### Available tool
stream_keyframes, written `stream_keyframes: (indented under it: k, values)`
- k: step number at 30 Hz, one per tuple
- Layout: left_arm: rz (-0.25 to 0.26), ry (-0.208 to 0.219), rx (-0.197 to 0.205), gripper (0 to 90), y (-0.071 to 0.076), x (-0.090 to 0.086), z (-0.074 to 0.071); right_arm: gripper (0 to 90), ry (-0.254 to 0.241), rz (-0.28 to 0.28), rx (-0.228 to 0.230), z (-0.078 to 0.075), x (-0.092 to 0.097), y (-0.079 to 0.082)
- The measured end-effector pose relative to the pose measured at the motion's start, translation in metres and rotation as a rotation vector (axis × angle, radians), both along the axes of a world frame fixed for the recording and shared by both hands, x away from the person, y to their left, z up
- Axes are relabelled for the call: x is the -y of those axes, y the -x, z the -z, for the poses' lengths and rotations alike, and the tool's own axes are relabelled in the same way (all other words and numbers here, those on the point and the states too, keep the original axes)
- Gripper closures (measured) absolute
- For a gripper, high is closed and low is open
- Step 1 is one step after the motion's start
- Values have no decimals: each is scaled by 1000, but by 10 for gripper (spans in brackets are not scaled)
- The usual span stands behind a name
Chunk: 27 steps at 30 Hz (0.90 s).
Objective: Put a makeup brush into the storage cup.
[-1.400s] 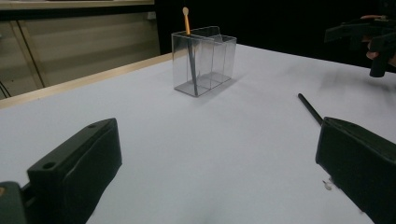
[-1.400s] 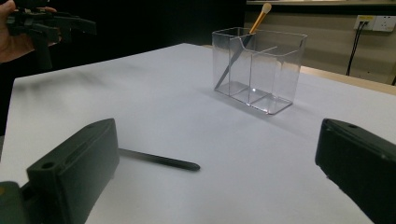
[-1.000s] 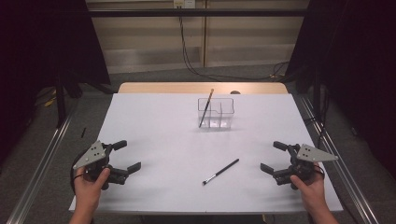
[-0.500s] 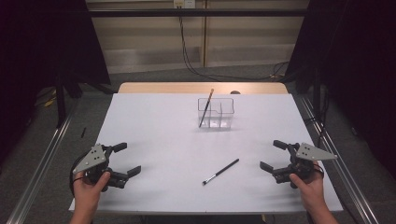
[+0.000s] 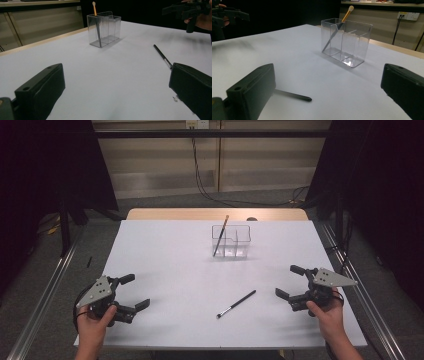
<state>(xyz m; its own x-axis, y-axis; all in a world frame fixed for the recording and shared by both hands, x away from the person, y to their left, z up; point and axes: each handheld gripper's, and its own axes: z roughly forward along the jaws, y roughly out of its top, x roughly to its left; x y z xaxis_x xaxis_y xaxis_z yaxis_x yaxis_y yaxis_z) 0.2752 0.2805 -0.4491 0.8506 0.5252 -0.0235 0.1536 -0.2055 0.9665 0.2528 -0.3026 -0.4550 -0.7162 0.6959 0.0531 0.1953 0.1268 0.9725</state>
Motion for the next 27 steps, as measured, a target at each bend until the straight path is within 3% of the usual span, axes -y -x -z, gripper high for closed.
stream_keyframes:
  k: [27]
  values:
    - [-6,15,1,3,-5,-1,2,0,7,-24,-16,-7,-11,-12]
